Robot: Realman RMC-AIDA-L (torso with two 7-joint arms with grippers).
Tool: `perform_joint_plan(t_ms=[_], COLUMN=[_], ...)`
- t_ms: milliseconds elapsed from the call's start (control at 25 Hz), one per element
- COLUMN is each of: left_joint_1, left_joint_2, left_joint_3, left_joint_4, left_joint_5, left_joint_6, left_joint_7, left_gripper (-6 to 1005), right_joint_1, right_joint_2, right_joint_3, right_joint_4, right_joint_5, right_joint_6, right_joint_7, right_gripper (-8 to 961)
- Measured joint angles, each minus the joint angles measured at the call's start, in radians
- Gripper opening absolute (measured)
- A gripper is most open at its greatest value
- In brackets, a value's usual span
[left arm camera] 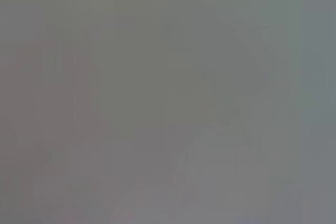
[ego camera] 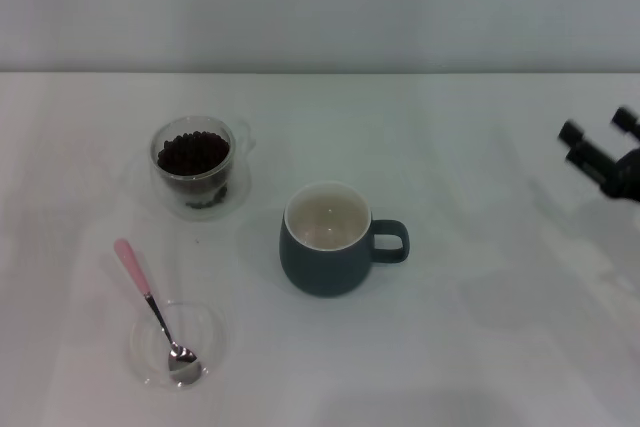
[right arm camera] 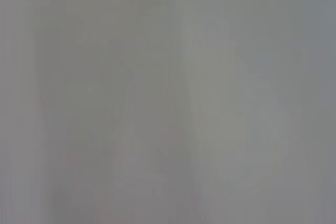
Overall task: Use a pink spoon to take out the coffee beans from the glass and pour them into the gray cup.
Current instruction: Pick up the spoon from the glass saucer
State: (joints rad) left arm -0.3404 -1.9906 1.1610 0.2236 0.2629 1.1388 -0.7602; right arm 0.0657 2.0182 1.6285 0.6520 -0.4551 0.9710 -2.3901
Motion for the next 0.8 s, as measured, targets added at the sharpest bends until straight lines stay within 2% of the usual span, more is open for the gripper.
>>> perform_joint_plan(t_ms=[80,200,400,480,560,720,800], left_joint_1=[0.002,0.012,0.057,0.083,0.104,0.156,0.159], left_joint_2=[-0.004,0.0,0.056,0.09,0.115,0.138,0.147], left_joint_3=[0.001,0.002,0.003,0.003,0.003,0.003,0.004], left_joint_4=[-0.008,-0.016,-0.019,-0.01,0.013,0.099,0.116], left_joint_5=[0.024,0.075,0.222,0.3,0.367,0.467,0.521], left_joint_6=[-0.001,-0.001,-0.001,0.006,0.024,0.085,0.123], left_joint_7=[-0.034,-0.129,-0.454,-0.641,-0.779,-0.956,-1.036], left_gripper=[851,850,850,850,851,851,850], right_joint_1=[0.018,0.03,0.067,0.079,0.088,0.119,0.133], right_joint_2=[0.002,0.002,0.001,0.0,0.0,0.001,-0.001], right_joint_3=[-0.023,-0.03,-0.001,0.023,0.059,0.104,0.107], right_joint_4=[-0.034,-0.044,-0.074,-0.086,-0.102,-0.129,-0.145], right_joint_5=[0.138,0.242,0.386,0.431,0.454,0.462,0.463], right_joint_6=[0.034,0.025,-0.046,-0.075,-0.095,-0.133,-0.14], right_joint_7=[-0.131,-0.249,-0.429,-0.473,-0.512,-0.554,-0.556], right_gripper=[839,838,837,837,837,838,838])
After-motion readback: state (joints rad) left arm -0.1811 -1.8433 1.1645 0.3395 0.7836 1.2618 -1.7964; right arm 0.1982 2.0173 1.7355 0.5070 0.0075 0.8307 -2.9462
